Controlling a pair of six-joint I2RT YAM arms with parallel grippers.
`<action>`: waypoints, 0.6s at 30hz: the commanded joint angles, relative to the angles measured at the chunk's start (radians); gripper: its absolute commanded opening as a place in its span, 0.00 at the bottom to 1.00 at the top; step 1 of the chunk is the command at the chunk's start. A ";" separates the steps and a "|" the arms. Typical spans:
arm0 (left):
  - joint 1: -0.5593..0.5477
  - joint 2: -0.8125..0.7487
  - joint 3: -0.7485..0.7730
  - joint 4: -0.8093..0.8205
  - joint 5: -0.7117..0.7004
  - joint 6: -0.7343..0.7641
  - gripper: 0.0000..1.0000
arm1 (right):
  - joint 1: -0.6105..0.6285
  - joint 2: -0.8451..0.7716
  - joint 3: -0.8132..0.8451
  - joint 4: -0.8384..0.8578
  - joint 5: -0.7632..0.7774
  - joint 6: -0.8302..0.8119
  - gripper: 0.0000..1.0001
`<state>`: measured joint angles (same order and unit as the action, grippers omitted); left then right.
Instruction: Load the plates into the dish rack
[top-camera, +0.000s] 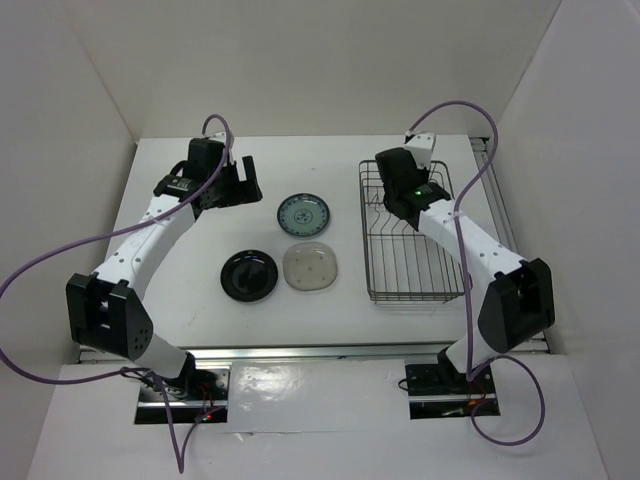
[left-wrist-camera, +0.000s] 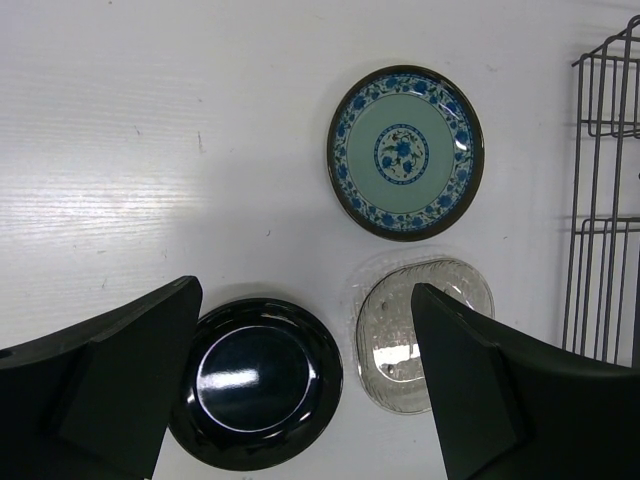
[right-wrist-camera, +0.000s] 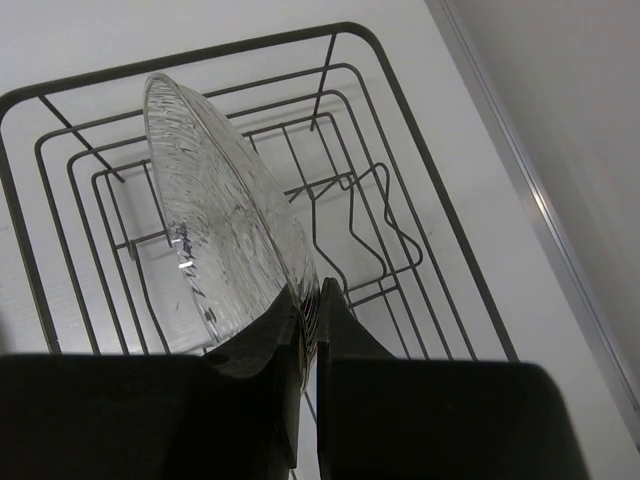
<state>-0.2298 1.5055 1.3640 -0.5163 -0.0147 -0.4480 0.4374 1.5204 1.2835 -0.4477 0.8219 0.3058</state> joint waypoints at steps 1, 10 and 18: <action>0.004 -0.005 0.014 0.021 -0.001 0.003 1.00 | 0.018 0.020 0.043 0.018 0.033 0.019 0.00; 0.004 -0.014 0.004 0.021 -0.001 0.003 1.00 | 0.038 0.075 0.053 0.027 0.023 0.029 0.00; 0.004 -0.014 0.004 0.021 0.009 0.003 1.00 | 0.058 0.132 0.073 0.018 0.042 0.029 0.27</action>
<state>-0.2298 1.5055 1.3636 -0.5159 -0.0139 -0.4480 0.4839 1.6352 1.3140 -0.4419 0.8230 0.3252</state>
